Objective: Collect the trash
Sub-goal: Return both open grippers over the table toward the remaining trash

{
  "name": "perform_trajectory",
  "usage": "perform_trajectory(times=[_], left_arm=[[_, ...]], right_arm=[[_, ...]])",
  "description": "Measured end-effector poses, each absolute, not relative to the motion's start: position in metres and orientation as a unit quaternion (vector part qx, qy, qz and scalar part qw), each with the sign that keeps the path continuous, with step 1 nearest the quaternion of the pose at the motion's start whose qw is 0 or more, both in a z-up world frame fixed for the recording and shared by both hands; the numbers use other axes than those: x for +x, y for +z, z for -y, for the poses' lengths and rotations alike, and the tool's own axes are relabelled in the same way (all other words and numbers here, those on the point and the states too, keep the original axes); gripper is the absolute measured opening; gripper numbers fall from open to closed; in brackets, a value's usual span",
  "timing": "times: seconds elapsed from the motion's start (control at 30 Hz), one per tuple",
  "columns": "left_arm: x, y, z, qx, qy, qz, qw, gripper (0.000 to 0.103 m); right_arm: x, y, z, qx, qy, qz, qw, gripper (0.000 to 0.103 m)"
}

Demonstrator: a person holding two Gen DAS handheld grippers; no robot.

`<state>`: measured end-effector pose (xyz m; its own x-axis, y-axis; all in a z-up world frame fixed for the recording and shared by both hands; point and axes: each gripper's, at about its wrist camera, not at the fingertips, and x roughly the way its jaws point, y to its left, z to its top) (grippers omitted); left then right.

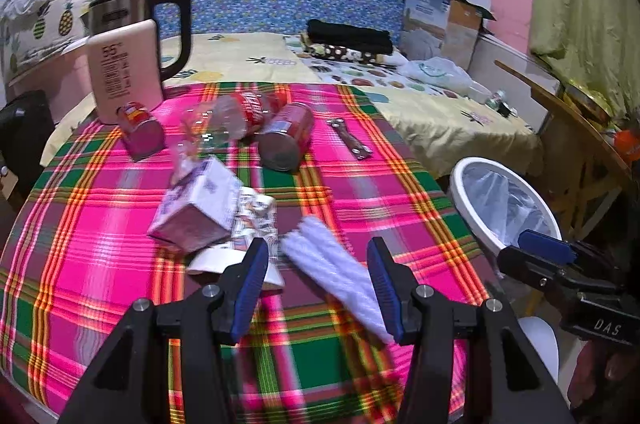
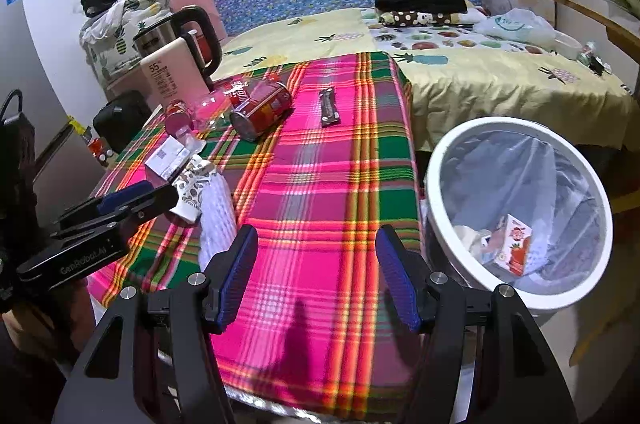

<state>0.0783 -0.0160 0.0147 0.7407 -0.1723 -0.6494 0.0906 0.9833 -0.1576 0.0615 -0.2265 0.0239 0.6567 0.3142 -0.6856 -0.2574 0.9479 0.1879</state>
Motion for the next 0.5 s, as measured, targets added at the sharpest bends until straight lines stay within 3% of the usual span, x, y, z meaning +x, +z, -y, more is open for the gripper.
perform_trajectory(times=[0.4, 0.5], left_arm=[[0.090, 0.029, -0.039, -0.085, -0.020, -0.339, 0.937, 0.054], [0.096, 0.031, -0.053, -0.093, -0.011, -0.336, 0.937, 0.058]], right_arm=[[0.090, 0.035, 0.190, 0.030, 0.181, -0.377, 0.908, 0.063], [0.099, 0.034, 0.182, 0.040, 0.194, -0.379, 0.904, 0.063]])
